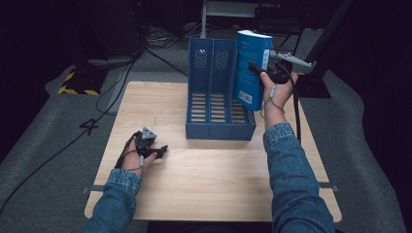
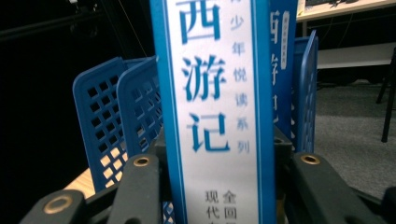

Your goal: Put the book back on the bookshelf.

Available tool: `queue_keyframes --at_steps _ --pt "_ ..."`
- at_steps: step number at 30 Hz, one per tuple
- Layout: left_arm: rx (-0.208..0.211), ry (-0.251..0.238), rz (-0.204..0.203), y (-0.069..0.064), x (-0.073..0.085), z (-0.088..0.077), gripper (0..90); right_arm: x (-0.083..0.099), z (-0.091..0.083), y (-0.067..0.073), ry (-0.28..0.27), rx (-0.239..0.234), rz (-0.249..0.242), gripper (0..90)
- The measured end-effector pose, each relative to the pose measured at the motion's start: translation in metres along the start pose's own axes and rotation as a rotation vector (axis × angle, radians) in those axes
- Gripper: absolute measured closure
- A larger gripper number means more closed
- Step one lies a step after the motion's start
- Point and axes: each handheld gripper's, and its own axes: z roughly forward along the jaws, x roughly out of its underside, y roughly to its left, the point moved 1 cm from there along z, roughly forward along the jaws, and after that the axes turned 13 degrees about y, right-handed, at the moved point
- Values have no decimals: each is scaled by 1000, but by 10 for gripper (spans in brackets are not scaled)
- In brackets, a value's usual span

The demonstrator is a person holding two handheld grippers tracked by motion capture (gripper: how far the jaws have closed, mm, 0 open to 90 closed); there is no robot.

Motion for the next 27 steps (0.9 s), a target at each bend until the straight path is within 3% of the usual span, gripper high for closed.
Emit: queue_keyframes --at_steps 16,27 --pt "2 -4 -1 0 0 0 343 19 32 10 133 86 -98 602" --pt "2 -2 -2 0 0 0 343 35 51 7 214 121 -100 598"
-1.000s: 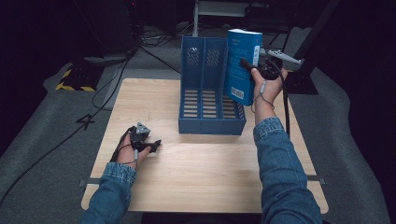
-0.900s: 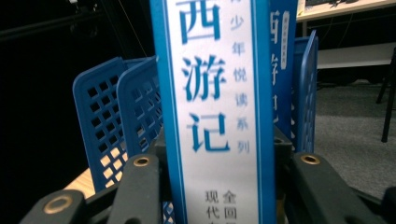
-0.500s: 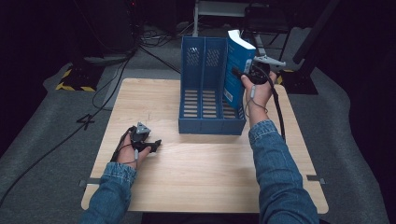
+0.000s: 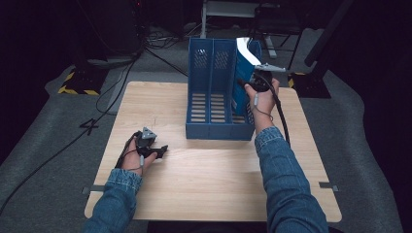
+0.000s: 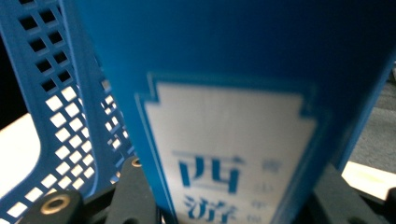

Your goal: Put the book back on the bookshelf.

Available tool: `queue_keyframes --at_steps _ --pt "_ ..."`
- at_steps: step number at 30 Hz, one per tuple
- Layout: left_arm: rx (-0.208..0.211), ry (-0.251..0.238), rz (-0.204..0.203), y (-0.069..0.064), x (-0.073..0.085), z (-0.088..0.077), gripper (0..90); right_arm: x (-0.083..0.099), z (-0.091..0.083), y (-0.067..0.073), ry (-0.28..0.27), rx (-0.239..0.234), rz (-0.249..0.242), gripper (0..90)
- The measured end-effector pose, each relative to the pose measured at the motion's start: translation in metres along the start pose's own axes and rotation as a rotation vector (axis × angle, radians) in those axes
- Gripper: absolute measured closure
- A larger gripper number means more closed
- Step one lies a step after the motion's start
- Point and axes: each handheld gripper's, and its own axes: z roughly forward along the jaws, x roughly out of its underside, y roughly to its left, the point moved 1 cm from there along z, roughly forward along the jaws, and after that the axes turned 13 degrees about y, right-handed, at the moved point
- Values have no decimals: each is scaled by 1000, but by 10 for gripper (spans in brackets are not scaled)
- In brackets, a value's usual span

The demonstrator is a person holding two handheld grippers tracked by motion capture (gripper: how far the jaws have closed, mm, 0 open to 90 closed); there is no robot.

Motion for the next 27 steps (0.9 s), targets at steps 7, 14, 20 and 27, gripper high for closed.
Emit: queue_keyframes --at_steps 7,14,20,27 --pt "1 1 1 0 0 0 343 17 18 -1 45 22 9 596" --pt "0 -2 1 0 0 0 343 23 20 2 17 41 26 592" --pt "-1 -4 1 0 0 0 343 28 20 5 -1 63 30 588" --pt "-3 -4 2 0 0 0 342 28 21 10 -2 109 27 595"
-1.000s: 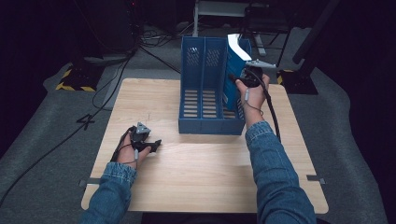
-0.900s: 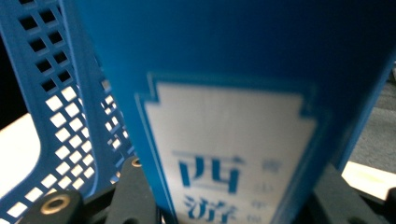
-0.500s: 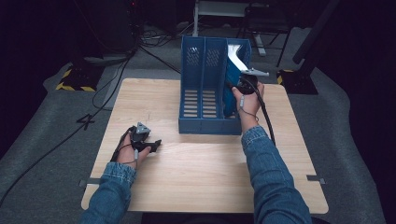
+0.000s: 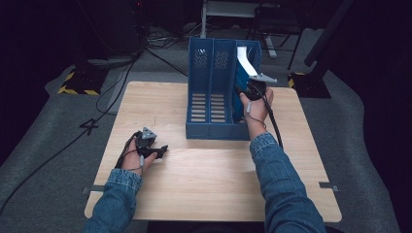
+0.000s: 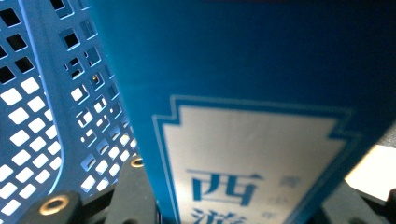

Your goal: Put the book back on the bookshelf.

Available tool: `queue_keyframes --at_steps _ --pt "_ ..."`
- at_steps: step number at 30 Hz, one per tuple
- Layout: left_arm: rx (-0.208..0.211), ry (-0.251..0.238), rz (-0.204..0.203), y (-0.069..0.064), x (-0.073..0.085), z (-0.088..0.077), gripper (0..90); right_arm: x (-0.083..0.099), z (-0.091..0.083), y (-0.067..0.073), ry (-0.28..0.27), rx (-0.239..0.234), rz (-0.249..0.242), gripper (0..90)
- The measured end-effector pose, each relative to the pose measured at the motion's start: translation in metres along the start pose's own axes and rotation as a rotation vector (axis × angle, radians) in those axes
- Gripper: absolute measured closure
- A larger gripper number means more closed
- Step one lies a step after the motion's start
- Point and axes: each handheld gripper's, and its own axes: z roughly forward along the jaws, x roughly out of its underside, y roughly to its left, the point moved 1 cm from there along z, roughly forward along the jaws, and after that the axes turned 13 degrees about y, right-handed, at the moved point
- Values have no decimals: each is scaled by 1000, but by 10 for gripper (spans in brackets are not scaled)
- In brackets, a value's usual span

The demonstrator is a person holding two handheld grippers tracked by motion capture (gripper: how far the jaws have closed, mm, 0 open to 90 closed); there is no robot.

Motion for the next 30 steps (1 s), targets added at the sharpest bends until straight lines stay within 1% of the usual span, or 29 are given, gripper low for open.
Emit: queue_keyframes --at_steps 4,5,8,10,12,14,17,20,22,23,26,28,29,30 --pt "4 1 -4 0 1 -1 339 -1 0 2 6 6 -9 593" --pt "3 3 1 0 1 -1 334 -1 0 2 5 6 -9 589" --pt "3 2 -1 -1 2 -1 325 0 -1 2 7 10 -15 568" --pt "4 4 -2 0 4 -2 325 0 -3 1 9 4 -16 534" --pt "0 1 -4 0 5 -3 324 -3 -8 0 -20 -1 -16 505" --pt "0 7 -5 0 5 -4 322 -8 -16 -1 -34 -1 -20 479" --pt "1 2 -7 0 8 -5 319 -12 -28 -2 -26 -4 -29 462" --pt "4 4 -7 0 8 -5 316 -11 -44 -2 -61 -10 -48 462" --pt "0 6 -2 1 9 -5 315 -10 -58 0 -69 -14 -70 447" --pt "0 6 -2 1 9 -5 314 -10 -58 0 -69 -14 -70 447" --pt "3 1 -5 0 10 -6 314 -9 -77 1 -83 -31 -85 436" --pt "13 8 5 1 12 -7 305 -9 -92 2 -90 -46 -102 429" --pt "17 8 6 2 12 -8 302 -9 -101 2 -94 -59 -108 428" --pt "18 3 -1 2 13 -8 301 -8 -107 3 -96 -76 -115 428"
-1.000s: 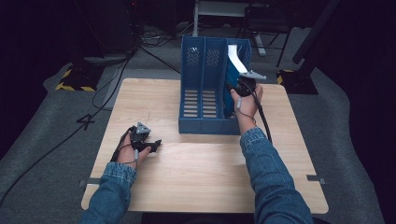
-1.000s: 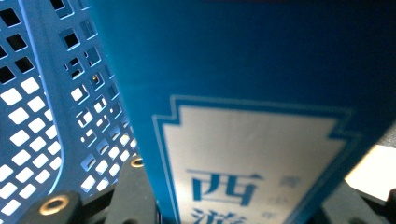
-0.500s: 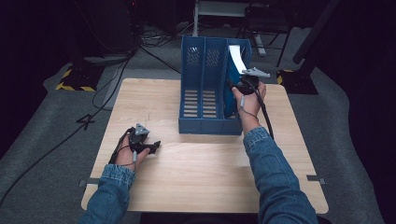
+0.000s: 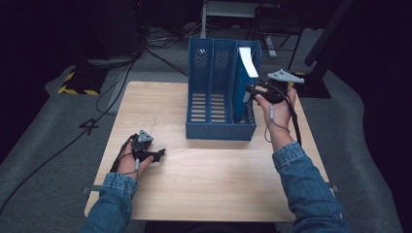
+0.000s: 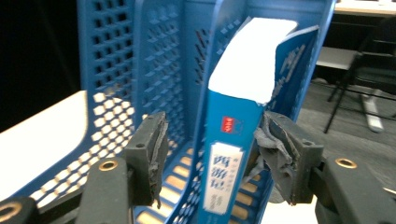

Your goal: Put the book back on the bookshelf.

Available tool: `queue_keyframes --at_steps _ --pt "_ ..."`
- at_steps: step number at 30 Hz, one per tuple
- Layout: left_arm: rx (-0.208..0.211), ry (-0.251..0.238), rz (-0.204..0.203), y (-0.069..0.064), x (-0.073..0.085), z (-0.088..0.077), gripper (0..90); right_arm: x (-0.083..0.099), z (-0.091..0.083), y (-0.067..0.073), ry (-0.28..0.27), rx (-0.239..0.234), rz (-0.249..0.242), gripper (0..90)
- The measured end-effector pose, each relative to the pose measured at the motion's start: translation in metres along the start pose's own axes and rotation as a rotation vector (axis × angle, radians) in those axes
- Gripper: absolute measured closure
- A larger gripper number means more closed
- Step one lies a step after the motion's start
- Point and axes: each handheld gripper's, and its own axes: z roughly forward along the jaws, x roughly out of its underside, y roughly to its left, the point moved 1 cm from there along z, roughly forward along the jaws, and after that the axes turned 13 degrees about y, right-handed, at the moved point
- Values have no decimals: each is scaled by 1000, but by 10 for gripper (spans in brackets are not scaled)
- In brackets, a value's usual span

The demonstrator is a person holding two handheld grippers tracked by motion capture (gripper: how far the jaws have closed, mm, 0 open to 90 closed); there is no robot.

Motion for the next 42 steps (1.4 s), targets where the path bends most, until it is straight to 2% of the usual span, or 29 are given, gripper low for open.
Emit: queue_keyframes --at_steps 3,5,8,14,21,24,30,33,35,38,41,42 --pt "7 -1 -2 1 1 -1 301 2 -18 4 10 -40 -22 415" --pt "3 -3 0 1 1 0 301 2 -23 5 15 -51 -27 413" --pt "-6 5 15 1 1 -1 298 8 -43 7 33 -76 -48 401" --pt "-4 3 16 1 1 -1 295 22 -62 1 71 -117 -48 384" --pt "-8 12 7 1 -2 2 259 42 -86 -10 80 -110 -33 373" --pt "-16 11 6 1 -6 4 243 55 -96 -17 100 -97 -20 366" --pt "-18 7 0 0 -9 7 236 86 -105 -34 164 -74 23 351" --pt "-18 9 0 0 -9 7 236 96 -107 -39 186 -61 29 345" --pt "-19 11 -1 0 -9 6 236 109 -108 -43 207 -80 54 345" --pt "-20 11 -2 -1 -9 6 236 128 -107 -48 246 -86 77 345" --pt "-19 15 -2 -1 -9 6 237 144 -104 -51 296 -58 69 345" --pt "-21 15 0 -1 -9 6 238 154 -101 -53 312 -55 85 345"
